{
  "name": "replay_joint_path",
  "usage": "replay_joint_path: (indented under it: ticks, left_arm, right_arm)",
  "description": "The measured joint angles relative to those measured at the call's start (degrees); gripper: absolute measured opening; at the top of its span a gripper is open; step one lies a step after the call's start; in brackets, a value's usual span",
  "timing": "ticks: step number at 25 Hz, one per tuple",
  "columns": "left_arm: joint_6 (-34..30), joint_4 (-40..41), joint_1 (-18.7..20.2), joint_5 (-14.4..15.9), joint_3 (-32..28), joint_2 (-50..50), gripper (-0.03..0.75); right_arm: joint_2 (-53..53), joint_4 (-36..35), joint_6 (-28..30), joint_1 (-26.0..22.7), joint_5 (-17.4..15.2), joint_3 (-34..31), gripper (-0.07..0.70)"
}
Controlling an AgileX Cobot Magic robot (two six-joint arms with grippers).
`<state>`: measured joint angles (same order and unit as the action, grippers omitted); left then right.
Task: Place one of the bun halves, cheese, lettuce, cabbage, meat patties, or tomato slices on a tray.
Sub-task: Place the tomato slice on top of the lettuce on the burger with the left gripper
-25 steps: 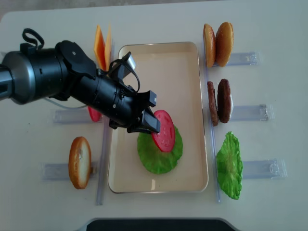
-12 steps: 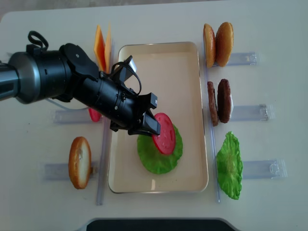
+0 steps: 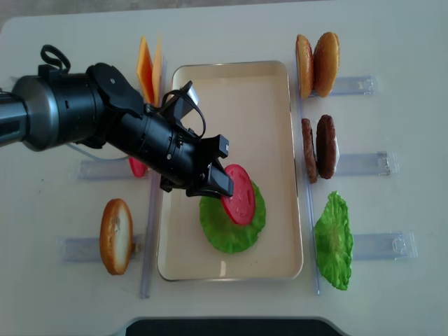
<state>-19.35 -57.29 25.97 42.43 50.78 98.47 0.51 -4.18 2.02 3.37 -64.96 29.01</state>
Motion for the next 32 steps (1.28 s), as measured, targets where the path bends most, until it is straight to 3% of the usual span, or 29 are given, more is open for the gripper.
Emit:
replay_joint_path:
  ticks: [26, 32]
  left_arm:
    - [12.1, 8.0, 0.0, 0.2, 0.0, 0.0, 0.407]
    - [17.3, 11.6, 0.0, 1.9, 0.0, 0.0, 0.475]
  right_arm:
    - [0.0, 0.0, 0.0, 0.0, 0.0, 0.0, 0.531]
    - [0.0, 0.0, 0.0, 0.0, 0.0, 0.0, 0.531]
